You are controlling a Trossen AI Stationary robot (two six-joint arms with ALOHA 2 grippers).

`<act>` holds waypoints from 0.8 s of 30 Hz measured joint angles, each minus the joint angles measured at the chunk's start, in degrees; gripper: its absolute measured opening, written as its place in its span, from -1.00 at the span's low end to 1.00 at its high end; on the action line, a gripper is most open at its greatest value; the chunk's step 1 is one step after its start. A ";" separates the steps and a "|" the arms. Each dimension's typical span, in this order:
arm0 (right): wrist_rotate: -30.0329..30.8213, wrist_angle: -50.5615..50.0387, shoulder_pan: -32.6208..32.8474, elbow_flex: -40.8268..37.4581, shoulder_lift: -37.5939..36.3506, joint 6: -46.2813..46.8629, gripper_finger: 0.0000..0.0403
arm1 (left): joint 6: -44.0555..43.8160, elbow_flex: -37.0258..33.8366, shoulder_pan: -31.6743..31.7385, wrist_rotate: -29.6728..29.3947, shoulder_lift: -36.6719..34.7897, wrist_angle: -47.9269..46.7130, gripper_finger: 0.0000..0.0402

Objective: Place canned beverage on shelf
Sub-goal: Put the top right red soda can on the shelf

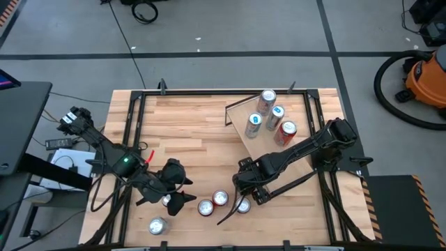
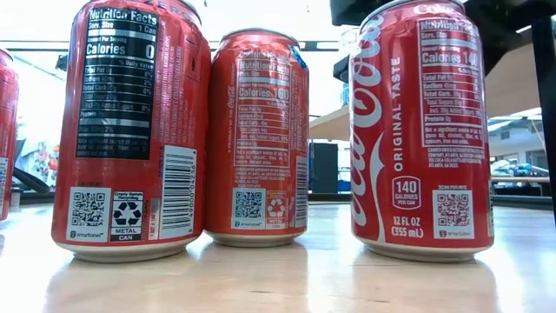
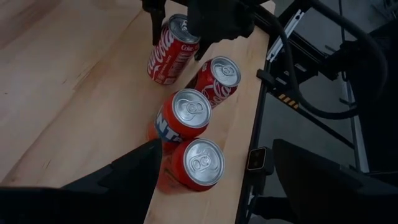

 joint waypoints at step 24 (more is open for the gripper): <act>-1.76 -1.20 -1.60 2.98 0.11 6.00 0.59 | 0.25 -0.07 0.00 -0.02 0.00 -0.07 0.57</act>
